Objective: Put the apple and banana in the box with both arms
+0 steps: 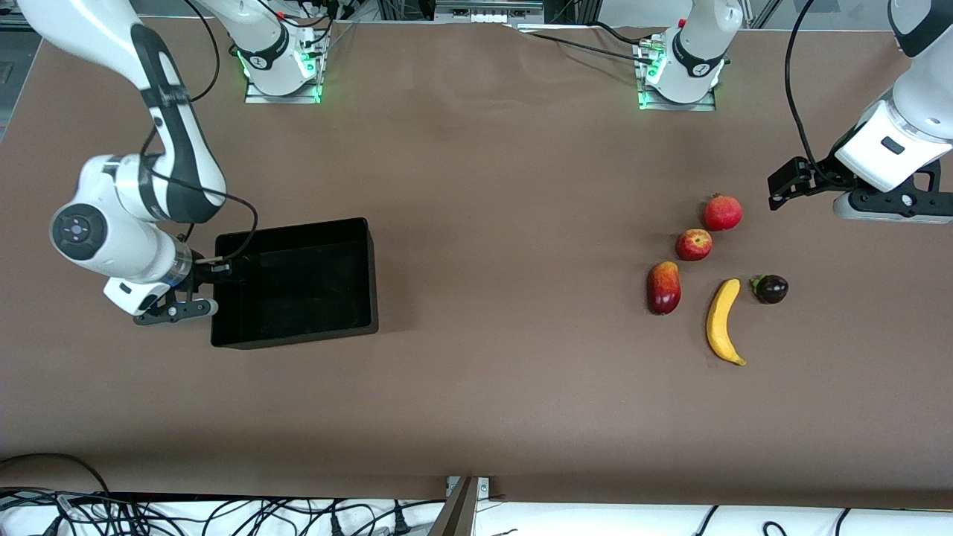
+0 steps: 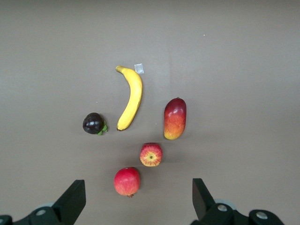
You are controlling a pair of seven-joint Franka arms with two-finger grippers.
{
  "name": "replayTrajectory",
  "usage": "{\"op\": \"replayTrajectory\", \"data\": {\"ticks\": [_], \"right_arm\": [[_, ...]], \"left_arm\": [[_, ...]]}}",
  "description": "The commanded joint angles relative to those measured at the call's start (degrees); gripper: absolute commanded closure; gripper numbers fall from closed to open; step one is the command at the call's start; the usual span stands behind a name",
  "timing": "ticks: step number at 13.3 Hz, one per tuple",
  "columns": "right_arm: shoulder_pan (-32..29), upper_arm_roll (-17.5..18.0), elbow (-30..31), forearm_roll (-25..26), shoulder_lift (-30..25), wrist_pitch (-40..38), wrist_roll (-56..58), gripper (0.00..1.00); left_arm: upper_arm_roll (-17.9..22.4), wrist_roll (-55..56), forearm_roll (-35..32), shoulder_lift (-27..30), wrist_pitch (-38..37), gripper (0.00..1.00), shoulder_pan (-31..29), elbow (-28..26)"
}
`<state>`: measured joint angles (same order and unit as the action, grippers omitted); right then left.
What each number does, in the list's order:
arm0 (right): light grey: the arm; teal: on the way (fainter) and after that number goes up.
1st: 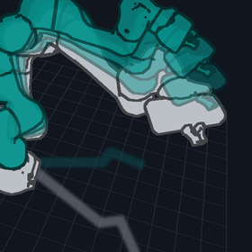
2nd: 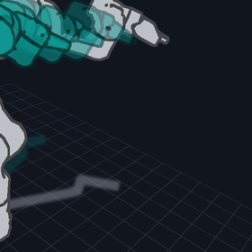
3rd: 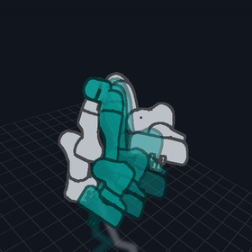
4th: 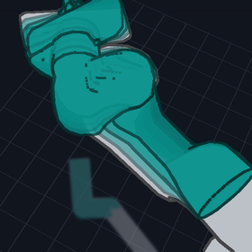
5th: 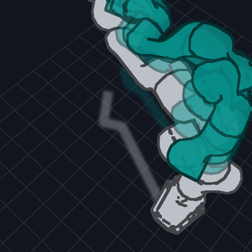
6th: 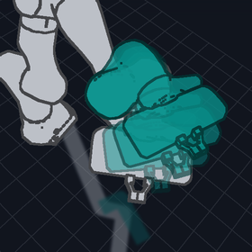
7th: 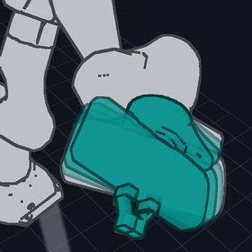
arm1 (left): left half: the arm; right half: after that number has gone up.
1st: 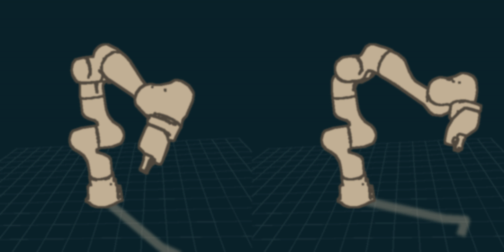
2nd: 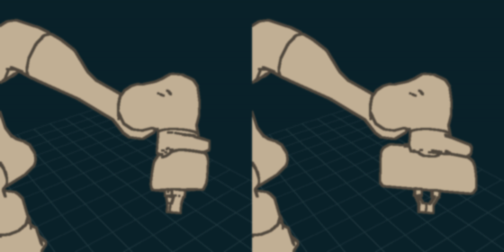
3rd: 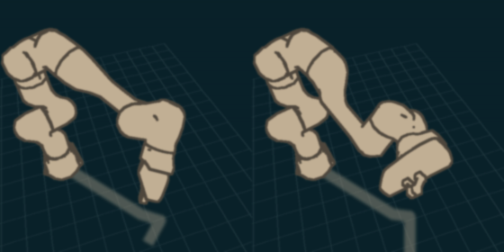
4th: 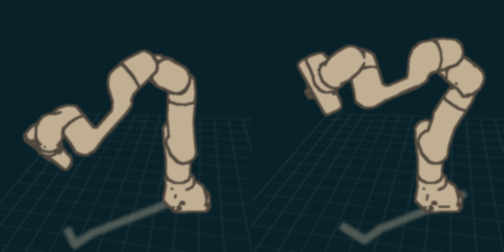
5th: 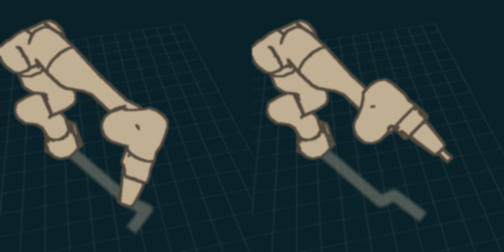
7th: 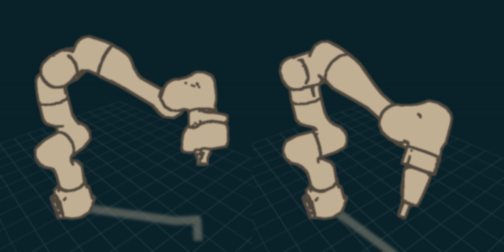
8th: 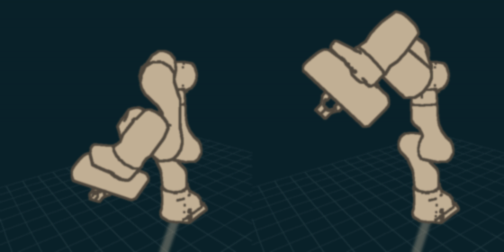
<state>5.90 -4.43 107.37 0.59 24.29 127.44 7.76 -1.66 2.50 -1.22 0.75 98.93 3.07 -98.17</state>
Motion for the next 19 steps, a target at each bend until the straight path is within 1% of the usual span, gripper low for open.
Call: {"op": "replayTrajectory", "data": {"ticks": [1, 2, 3, 4, 7, 8, 9, 11, 13, 15, 16, 19], "right_arm": [[-1.9, 0.6, 3.0, -0.1, 0.8, 3.9, -0.6, 0.02], [-2.3, 0.6, 3.6, -0.1, 1.2, 4.8, -0.6, 0.09], [-2.6, 0.6, 4.3, -0.1, 1.4, 5.4, -0.6, 0.2], [-2.6, 0.7, 5.4, -0.1, 1.5, 6.8, -0.6, 0.35], [-2.7, 0.7, 6.2, -0.1, 1.5, 7.6, -0.6, 0.7], [-2.7, 0.7, 6.1, -0.1, 1.5, 7.6, -0.6, 0.9], [-2.7, 0.7, 6.0, -0.1, 1.4, 7.4, -0.6, 1.0], [-2.7, 0.8, 5.4, -0.1, 1.0, 7.0, -0.5, 1.0], [-2.3, 2.1, 2.6, -0.2, 0.9, 5.5, -0.1, 1.0], [-0.8, 5.4, -1.5, -5.1, 0.6, 2.3, -0.8, 1.0], [1.8, 5.7, -4.4, -6.2, 0.8, 0.2, -3.1, 1.0], [11.5, 5.7, -12.5, -6.1, 3.3, -5.8, -15.6, 1.0]], "left_arm": [[-0.1, 0.1, 1.0, -0.1, -1.2, 0.0, 0.0, 1.2], [-0.1, 0.1, 1.0, -0.1, -1.2, 0.0, 0.0, 1.2], [-0.1, 0.1, 1.0, -0.1, -1.2, 0.0, 0.0, 1.2], [-0.1, 0.1, 1.0, -0.1, -1.2, 0.0, 0.0, 1.2], [-0.1, 0.1, 1.0, -0.1, -1.2, 0.0, 0.0, 1.2], [-0.1, 0.8, 1.0, -0.1, -1.3, 0.0, 0.0, 1.2], [-0.1, 0.7, 1.0, -0.1, -1.9, 0.0, -0.1, 1.1], [-0.1, 0.8, 1.0, -0.1, -2.2, 0.0, 0.0, 1.2], [0.0, 0.1, 1.0, -0.1, -2.3, 0.0, -0.4, 1.2], [0.0, 0.7, 1.0, -0.1, -2.3, 0.0, -0.4, 1.2], [0.0, 0.8, 1.0, -0.1, -2.3, 0.0, -0.4, 1.2], [0.0, 0.8, 1.0, -0.1, -2.3, 0.0, -0.3, 1.2]]}}
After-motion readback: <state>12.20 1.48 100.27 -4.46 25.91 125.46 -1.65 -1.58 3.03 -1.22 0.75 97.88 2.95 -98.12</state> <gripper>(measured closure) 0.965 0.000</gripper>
